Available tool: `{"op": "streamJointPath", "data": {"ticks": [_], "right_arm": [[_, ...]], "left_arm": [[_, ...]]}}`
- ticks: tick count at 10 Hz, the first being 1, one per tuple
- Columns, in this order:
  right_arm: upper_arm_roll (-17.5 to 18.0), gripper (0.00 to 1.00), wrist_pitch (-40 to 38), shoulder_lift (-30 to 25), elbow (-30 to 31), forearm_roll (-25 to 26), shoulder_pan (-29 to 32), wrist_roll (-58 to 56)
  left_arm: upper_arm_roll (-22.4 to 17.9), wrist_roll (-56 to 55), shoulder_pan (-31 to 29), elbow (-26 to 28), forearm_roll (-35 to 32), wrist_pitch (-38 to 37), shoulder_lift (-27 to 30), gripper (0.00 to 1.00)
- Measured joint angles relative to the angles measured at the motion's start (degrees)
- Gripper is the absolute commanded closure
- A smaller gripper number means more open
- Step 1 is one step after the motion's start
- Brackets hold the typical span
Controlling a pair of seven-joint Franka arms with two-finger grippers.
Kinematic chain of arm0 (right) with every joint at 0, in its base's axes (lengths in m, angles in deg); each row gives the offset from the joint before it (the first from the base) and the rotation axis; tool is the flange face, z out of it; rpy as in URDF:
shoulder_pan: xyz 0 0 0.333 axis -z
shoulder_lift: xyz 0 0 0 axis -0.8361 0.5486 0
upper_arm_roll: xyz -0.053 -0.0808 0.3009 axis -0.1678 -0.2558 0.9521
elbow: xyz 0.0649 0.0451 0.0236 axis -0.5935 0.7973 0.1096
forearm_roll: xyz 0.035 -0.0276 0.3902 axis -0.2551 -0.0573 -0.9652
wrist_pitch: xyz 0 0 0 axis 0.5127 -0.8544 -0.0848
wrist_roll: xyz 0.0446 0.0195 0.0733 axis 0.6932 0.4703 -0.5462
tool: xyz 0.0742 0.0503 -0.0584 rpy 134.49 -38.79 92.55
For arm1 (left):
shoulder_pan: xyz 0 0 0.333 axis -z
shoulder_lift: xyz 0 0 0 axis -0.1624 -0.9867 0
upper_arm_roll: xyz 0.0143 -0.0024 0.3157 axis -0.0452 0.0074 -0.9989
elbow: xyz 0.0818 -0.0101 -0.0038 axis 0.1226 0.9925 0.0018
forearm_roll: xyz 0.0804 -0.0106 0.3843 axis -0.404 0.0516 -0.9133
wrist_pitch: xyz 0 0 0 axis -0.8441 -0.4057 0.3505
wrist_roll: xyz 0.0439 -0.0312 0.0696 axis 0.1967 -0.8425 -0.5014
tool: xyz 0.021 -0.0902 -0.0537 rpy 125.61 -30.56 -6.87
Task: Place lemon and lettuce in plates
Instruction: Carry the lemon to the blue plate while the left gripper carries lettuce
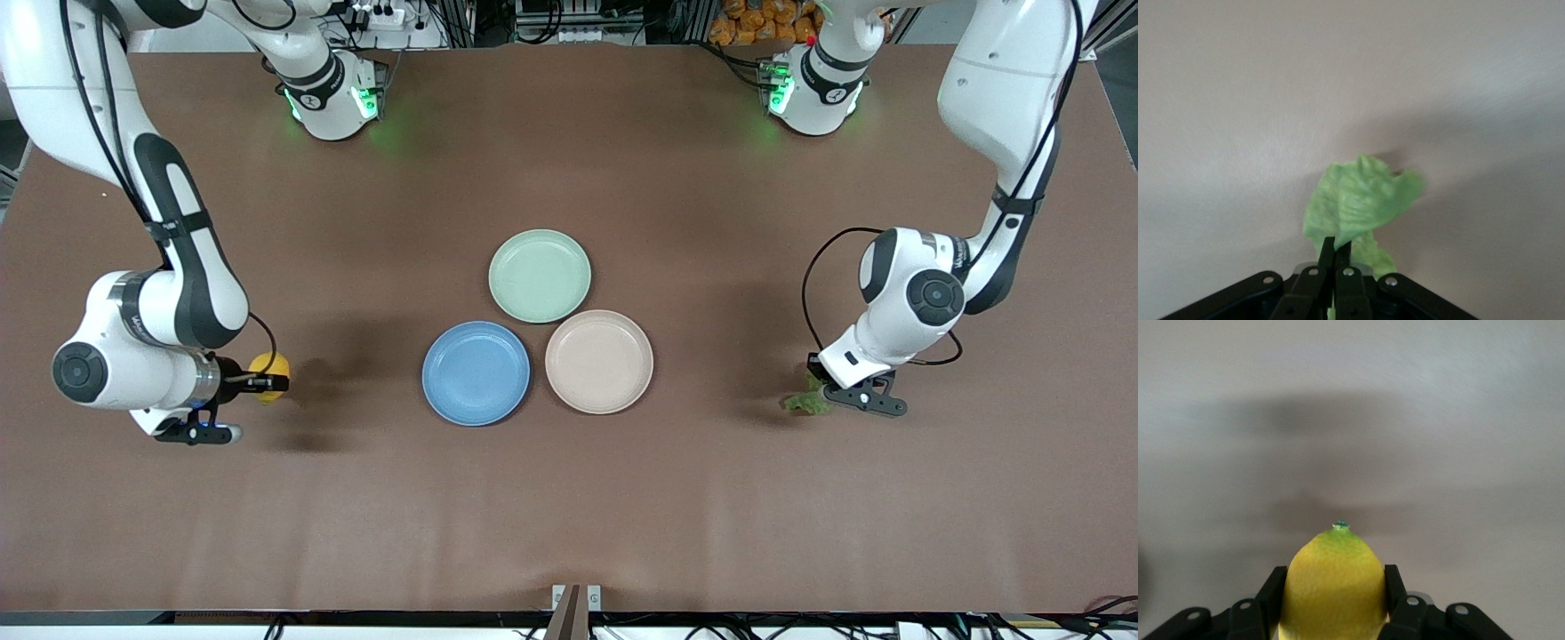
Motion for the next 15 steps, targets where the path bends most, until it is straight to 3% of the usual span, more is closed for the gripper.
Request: {"op": "streamJointPath", "data": {"ticks": [2, 4, 5, 9, 10, 11, 12, 13, 14, 15], "right_arm": [[1.46, 1.00, -0.10, -0.01, -2.59, -3.90, -6.86, 10.19], [1.55, 1.00, 3.22, 0.15, -3.58, -10.46, -13.46, 17.56], [1.58, 1.00, 3.92, 0.18, -3.90, -11.85, -14.98, 18.73], [1.55, 1.00, 10.45, 4.68, -3.78, -12.57, -19.92, 22.47], [1.54, 1.00, 11.00, 6.10, -3.81, -12.58, -20.58, 22.61], [1.54, 0.99, 11.29, 7.28, -3.83, -12.58, -21.03, 22.65], [1.54, 0.93, 11.58, 8.28, -3.82, -12.58, -21.45, 22.68], [1.55, 0.58, 12.39, 9.05, -3.82, -12.60, -21.74, 22.73], [1.52, 0.01, 12.97, 9.47, -3.82, -12.65, -21.79, 22.76], [1.46, 0.00, 13.04, 9.48, -3.85, -12.68, -21.79, 22.77]], "left_arm": [[5.76, -6.79, 0.86, -2.87, 0.02, -9.08, 5.40, 1.00], [13.10, -20.45, 2.65, -7.53, 0.02, -15.38, 6.82, 1.00], [14.72, -27.02, 4.98, -9.00, 0.02, -16.17, 6.51, 1.00], [14.26, -48.65, 17.89, -16.87, -0.02, -16.23, -3.48, 1.00], [12.93, -51.06, 20.40, -19.10, -0.03, -16.22, -6.79, 0.74], [10.94, -51.73, 22.34, -20.78, -0.03, -16.21, -9.37, 0.26], [9.27, -51.75, 23.49, -21.93, -0.03, -16.20, -11.06, 0.00], [8.53, -51.74, 23.65, -22.87, -0.03, -16.19, -11.90, 0.00], [8.23, -51.74, 23.57, -23.88, -0.03, -16.18, -11.92, 0.00], [8.16, -51.74, 23.46, -25.15, -0.04, -16.28, -11.42, 0.00]]}}
